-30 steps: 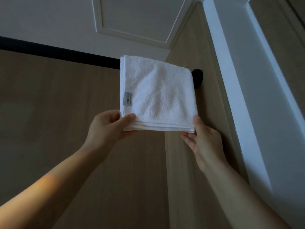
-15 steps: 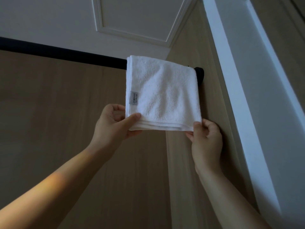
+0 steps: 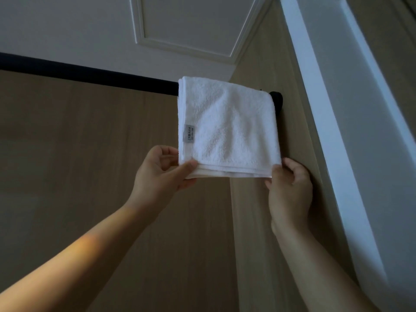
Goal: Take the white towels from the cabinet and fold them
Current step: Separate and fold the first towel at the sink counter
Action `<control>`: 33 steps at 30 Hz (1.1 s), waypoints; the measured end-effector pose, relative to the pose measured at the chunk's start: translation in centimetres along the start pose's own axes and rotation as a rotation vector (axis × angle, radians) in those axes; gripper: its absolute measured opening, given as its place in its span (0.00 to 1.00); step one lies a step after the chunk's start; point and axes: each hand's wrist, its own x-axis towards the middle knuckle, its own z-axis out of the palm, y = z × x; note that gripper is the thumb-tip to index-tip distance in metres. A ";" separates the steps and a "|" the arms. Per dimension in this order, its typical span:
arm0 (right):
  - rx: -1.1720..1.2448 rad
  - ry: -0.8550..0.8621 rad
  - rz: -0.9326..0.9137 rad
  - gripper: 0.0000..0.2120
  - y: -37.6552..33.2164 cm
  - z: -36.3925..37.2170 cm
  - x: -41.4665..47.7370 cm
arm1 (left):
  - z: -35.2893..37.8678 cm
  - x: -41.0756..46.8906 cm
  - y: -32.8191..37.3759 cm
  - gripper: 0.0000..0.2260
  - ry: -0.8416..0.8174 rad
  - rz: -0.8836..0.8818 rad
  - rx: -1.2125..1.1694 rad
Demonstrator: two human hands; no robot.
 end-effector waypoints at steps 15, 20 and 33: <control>-0.856 -0.570 -0.798 0.27 -12.6 11.0 7.7 | 0.1 0.5 0.2 0.15 -0.020 0.004 0.032; -0.913 -0.513 -0.755 0.28 -9.8 9.3 9.5 | 1.2 0.5 0.0 0.13 -0.050 0.001 0.042; -1.052 -0.390 -0.798 0.29 -8.4 6.8 9.1 | 0.6 0.4 0.1 0.12 -0.021 0.014 0.158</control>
